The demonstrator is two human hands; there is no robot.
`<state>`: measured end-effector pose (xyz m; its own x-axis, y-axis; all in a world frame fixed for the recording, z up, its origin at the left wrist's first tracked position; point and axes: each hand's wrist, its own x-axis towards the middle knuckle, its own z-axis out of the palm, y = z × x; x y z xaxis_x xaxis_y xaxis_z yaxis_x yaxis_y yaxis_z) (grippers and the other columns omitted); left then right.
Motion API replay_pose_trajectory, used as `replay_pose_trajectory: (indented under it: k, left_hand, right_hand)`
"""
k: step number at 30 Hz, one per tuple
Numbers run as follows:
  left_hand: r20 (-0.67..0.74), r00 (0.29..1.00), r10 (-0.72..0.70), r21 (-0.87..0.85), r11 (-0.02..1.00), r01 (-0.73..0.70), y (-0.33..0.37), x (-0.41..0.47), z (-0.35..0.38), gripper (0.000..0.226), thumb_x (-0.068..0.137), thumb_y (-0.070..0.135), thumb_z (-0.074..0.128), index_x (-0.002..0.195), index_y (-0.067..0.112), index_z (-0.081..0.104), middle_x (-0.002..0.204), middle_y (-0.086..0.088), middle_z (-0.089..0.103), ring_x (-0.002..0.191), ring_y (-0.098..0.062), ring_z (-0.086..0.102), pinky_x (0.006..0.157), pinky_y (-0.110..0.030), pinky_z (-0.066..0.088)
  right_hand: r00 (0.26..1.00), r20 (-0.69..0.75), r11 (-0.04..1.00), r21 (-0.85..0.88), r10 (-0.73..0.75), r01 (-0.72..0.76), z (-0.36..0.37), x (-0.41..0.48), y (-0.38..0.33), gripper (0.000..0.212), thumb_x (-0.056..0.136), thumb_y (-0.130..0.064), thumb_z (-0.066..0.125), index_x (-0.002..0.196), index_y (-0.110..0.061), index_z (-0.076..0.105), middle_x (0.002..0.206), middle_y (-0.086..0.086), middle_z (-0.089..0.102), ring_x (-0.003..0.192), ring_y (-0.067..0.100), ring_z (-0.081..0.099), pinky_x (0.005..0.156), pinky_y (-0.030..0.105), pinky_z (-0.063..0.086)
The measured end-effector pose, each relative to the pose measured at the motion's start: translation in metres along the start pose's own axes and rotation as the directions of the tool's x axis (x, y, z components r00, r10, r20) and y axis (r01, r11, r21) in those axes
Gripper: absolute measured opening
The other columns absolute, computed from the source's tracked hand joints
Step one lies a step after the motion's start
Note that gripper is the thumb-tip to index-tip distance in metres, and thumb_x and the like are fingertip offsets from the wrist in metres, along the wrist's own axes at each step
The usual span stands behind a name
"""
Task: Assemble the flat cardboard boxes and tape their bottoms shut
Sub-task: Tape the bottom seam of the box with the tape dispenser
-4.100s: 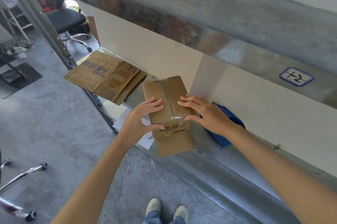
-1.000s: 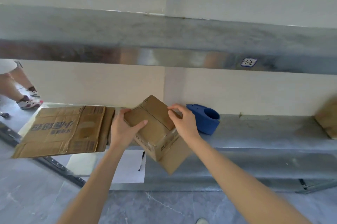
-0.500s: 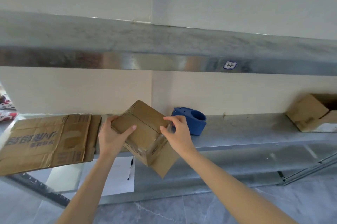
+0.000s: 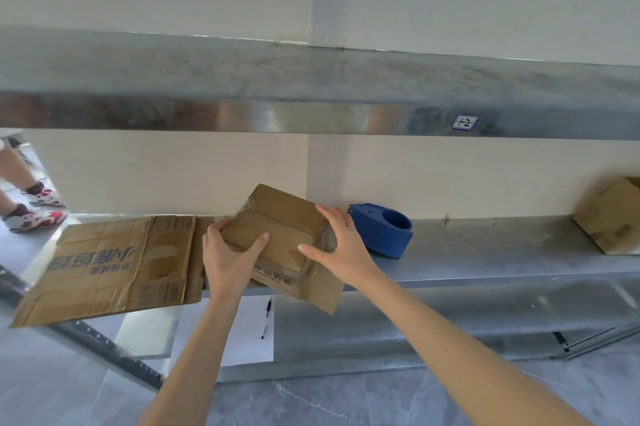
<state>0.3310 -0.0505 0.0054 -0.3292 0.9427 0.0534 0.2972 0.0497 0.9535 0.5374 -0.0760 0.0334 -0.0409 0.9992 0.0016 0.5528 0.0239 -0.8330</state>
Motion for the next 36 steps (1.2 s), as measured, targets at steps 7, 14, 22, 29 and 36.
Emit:
replay_pose_trajectory:
  k: [7,14,22,29,36]
  left_hand:
    - [0.134,0.99,0.054,0.049,0.997,-0.061,-0.01,-0.009,-0.013,0.071,0.067,0.044,0.088,0.123,0.033,0.045,0.124,0.007,0.052,0.114,-0.016,0.053,0.095,-0.043,0.051]
    - [0.239,0.966,0.097,0.009,0.995,-0.102,-0.015,-0.007,-0.033,0.062,0.073,0.034,0.086,0.122,0.034,0.048,0.12,0.016,0.058,0.104,0.0,0.056,0.085,-0.035,0.055]
    - [0.511,0.856,0.075,-0.03,0.997,-0.07,-0.021,0.01,-0.075,0.092,0.058,0.036,0.088,0.137,0.041,0.041,0.14,0.025,0.045,0.114,0.002,0.055,0.093,-0.03,0.05]
    - [0.628,0.772,0.094,-0.017,0.994,-0.107,-0.017,0.022,-0.082,0.112,0.059,0.02,0.095,0.148,0.043,0.031,0.149,0.019,0.041,0.141,-0.006,0.034,0.112,-0.053,0.037]
    - [0.496,0.851,0.169,-0.067,0.985,-0.157,-0.023,0.016,-0.069,0.096,0.048,0.04,0.097,0.129,0.049,0.047,0.136,0.009,0.041,0.134,-0.016,0.042,0.117,-0.05,0.031]
  right_hand:
    - [0.981,0.184,0.998,-0.044,0.062,-0.055,0.007,0.002,0.002,0.127,0.06,-0.057,0.086,0.154,-0.05,0.0,0.159,-0.011,-0.031,0.15,0.012,-0.008,0.122,0.042,0.011]
    - [0.989,0.145,0.997,-0.077,0.026,-0.015,0.004,0.007,0.001,0.122,0.06,-0.036,0.094,0.152,-0.052,0.016,0.166,0.001,-0.008,0.151,0.018,0.011,0.119,0.038,0.018]
    - [0.999,0.026,0.999,0.024,-0.045,0.044,-0.012,0.004,0.012,0.102,0.056,-0.022,0.095,0.142,-0.043,0.045,0.152,-0.009,0.041,0.138,0.012,0.039,0.117,0.04,0.034]
    - [0.989,0.07,0.991,0.02,-0.131,0.13,-0.024,0.008,0.01,0.092,0.059,-0.004,0.092,0.13,-0.045,0.05,0.146,-0.012,0.047,0.135,0.009,0.043,0.112,0.04,0.041]
    - [0.991,-0.027,0.992,-0.028,-0.128,0.127,-0.017,0.012,0.014,0.076,0.072,-0.002,0.084,0.137,-0.026,0.055,0.13,-0.007,0.06,0.123,0.011,0.054,0.104,0.044,0.048]
